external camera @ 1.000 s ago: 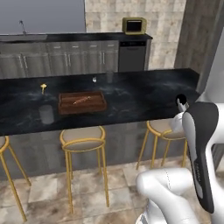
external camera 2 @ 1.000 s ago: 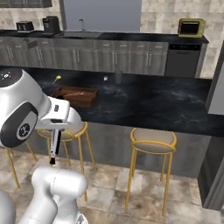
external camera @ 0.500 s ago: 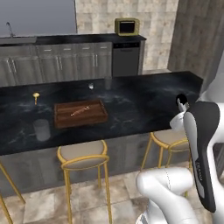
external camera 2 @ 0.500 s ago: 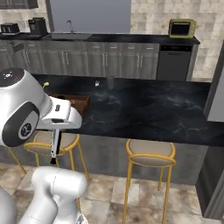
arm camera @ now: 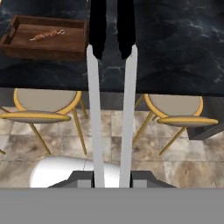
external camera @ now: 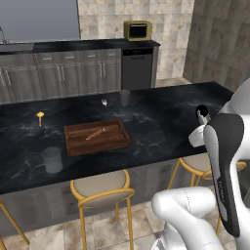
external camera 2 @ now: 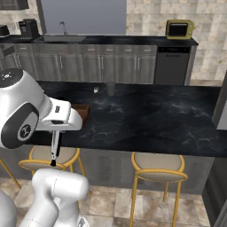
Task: Take the tongs from the drawer on the left and place them on the dining counter next to the tray containing the kebab skewer.
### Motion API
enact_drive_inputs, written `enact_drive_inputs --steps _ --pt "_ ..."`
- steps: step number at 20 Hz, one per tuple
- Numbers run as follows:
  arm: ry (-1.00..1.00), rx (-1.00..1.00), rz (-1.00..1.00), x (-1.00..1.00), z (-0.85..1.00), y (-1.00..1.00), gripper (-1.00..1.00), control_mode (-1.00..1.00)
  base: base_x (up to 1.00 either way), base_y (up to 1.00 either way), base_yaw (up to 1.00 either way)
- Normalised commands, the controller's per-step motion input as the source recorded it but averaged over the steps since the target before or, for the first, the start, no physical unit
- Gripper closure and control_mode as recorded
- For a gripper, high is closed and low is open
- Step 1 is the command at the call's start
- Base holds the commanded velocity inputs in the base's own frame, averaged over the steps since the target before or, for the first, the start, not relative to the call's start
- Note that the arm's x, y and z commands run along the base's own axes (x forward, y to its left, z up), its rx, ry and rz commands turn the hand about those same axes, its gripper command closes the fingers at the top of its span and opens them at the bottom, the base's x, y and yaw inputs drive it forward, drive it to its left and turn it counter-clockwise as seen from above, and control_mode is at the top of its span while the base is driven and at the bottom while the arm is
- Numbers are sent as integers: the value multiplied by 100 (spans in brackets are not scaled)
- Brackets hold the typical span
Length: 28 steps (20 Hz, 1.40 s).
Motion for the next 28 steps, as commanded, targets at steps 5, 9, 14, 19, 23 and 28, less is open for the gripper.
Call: enact_drive_inputs --steps 5,9,14,19,23,28 --pt "0 0 0 0 0 0 100 100 42 8 -10" --pt "0 0 0 0 0 0 100 100 36 0 -10" --pt "0 0 0 0 0 0 100 100 18 0 -5" --pt "0 0 0 0 0 0 100 100 0 0 0" --pt "0 0 0 0 0 0 100 100 4 9 0" --pt "1 0 0 23 0 22 100 -100 3 4 0"
